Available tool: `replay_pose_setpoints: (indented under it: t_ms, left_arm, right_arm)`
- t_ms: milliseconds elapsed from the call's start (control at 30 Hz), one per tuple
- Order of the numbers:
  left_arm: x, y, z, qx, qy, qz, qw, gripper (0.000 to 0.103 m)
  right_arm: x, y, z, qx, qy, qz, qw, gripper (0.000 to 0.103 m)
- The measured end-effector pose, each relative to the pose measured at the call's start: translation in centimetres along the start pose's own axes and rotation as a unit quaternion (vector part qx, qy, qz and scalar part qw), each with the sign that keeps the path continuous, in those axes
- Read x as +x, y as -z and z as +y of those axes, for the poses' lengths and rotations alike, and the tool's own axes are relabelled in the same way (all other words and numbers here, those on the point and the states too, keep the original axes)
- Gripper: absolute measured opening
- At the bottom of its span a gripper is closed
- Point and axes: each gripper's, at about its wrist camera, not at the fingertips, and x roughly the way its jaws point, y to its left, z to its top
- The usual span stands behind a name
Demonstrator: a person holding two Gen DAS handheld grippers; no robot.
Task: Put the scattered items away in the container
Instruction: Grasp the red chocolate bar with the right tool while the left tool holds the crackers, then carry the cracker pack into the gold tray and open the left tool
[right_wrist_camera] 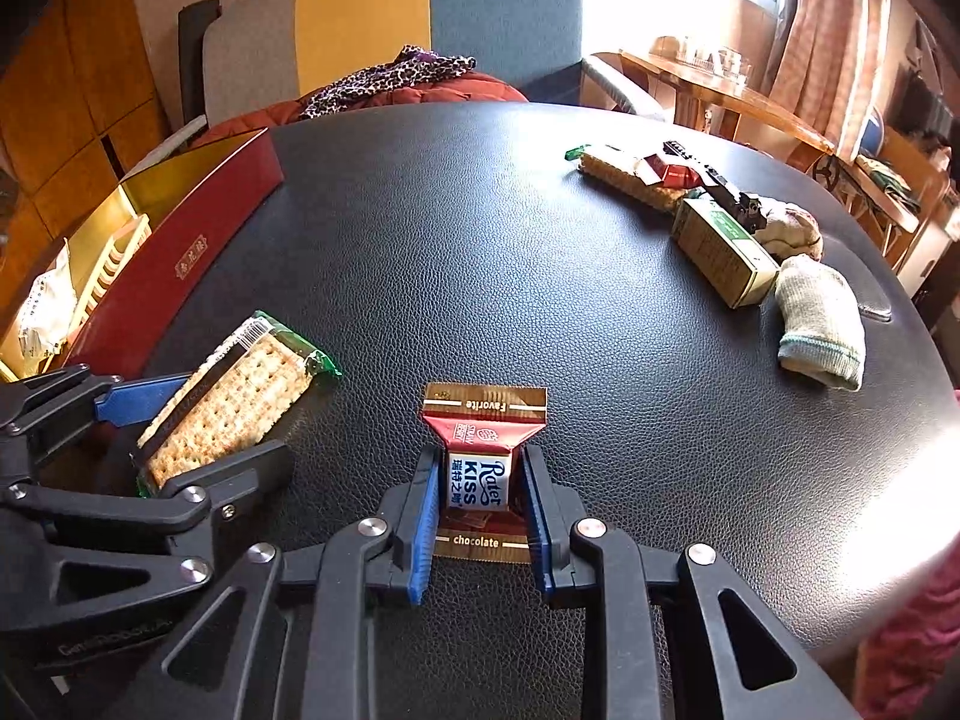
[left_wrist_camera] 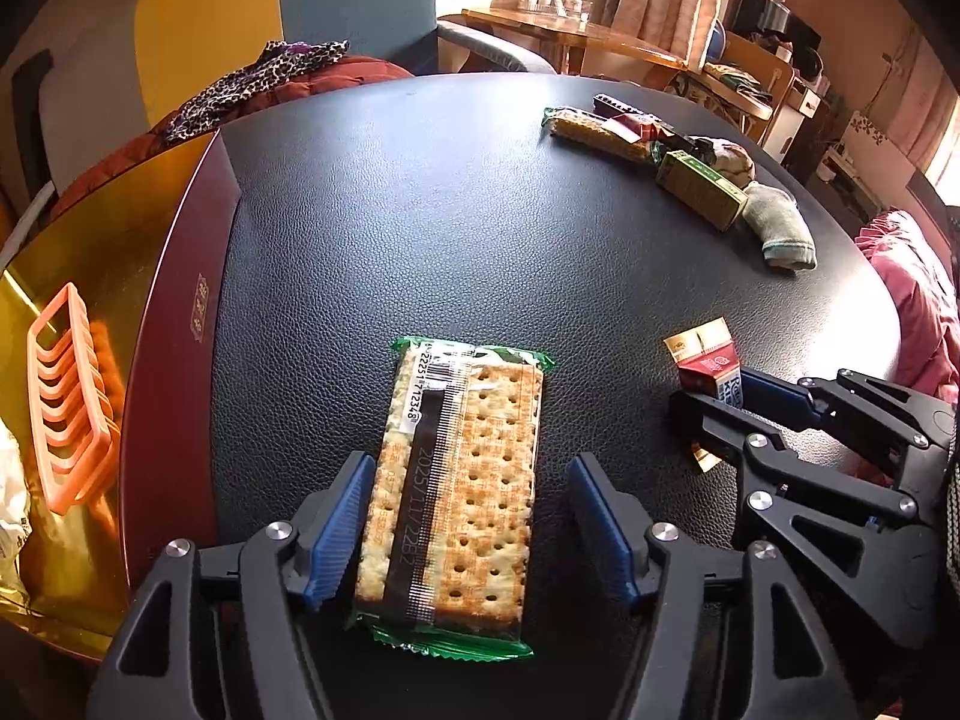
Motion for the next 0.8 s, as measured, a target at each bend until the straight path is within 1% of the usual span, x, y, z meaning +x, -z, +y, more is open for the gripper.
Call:
replay_pose_setpoints:
  t_ms: [33,67,100,133,167,267,367,500,633,800]
  left_arm:
    - [0.0,0.0,0.0,0.001,-0.002,-0.002,1.0000,0.065]
    - [-0.1,0.0,0.0,0.003,-0.004,-0.003,1.0000,0.060]
    - [-0.1,0.1,0.0,0.004,-0.006,-0.005,1.0000,0.058]
    - [-0.2,0.1,0.0,0.005,-0.009,-0.006,0.9999,0.053]
    - [-0.2,0.1,0.0,0.007,-0.011,-0.008,0.9999,0.051]
    - [-0.3,0.3,-0.4,0.015,-0.014,-0.010,0.9997,0.050]
    - [-0.5,0.4,-1.0,0.020,-0.002,-0.013,0.9997,0.050]
    - [-0.7,0.5,-1.1,0.016,0.015,-0.015,0.9997,0.050]
    - [-0.9,0.4,-0.5,0.000,0.034,-0.014,0.9993,0.050]
    - [-1.2,0.7,-0.3,-0.005,0.045,-0.017,0.9988,0.050]
  right_arm:
    - [0.0,0.0,0.0,0.001,-0.001,-0.001,1.000,0.026]
    - [0.0,0.1,-0.1,0.002,-0.002,-0.003,1.000,0.026]
    - [0.0,0.1,-0.1,0.003,-0.003,-0.004,1.000,0.026]
    - [-0.1,0.1,-0.2,0.005,-0.006,-0.005,1.000,0.026]
    - [-0.1,0.2,-0.3,0.007,-0.007,-0.007,1.000,0.026]
    - [-0.1,0.3,-0.4,0.005,-0.010,-0.012,1.000,0.026]
    - [-0.1,0.4,-0.5,0.007,-0.014,-0.015,1.000,0.026]
    - [-0.1,0.4,-0.7,0.012,-0.021,-0.017,1.000,0.026]
    - [-0.1,0.5,-0.8,0.013,-0.023,-0.019,0.999,0.026]
    - [0.0,0.6,-1.0,0.017,-0.029,-0.023,0.999,0.026]
